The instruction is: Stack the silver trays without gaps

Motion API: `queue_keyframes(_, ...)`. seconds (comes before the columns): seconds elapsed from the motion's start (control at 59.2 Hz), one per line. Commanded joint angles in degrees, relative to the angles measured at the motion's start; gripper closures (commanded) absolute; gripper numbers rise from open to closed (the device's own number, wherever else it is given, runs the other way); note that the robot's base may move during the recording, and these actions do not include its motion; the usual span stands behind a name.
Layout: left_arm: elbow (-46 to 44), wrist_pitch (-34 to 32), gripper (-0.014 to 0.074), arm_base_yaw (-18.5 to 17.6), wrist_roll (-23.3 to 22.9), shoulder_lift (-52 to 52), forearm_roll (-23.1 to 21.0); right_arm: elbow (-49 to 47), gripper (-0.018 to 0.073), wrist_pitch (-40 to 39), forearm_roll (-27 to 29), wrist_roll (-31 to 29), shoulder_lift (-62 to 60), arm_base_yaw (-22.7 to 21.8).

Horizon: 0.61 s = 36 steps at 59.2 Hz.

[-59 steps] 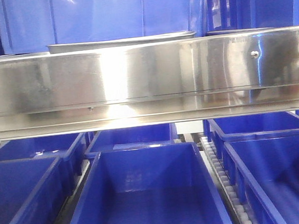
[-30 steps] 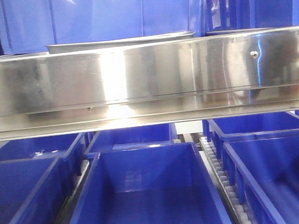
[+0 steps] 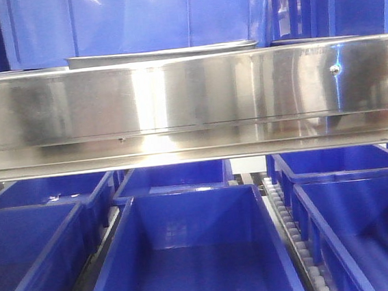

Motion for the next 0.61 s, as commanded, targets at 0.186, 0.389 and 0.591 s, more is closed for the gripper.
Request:
queue_keyframes(0.186, -0.1, 3.4, 0.0583, -0.2, -0.5, -0.3, 0.3, 0.0, 0.0640, -1.8, -0.6, 0.1, -0.4, 0.1)
queue_keyframes(0.389, -0.1, 3.9, 0.0583, -0.3, -0.5, -0.3, 0.3, 0.0, 0.0640, -1.8, -0.6, 0.1, -0.4, 0.1)
queue_keyframes(0.591, -0.1, 3.9, 0.0583, -1.7, -0.5, -0.3, 0.3, 0.0, 0.0640, -1.8, -0.6, 0.1, -0.4, 0.1)
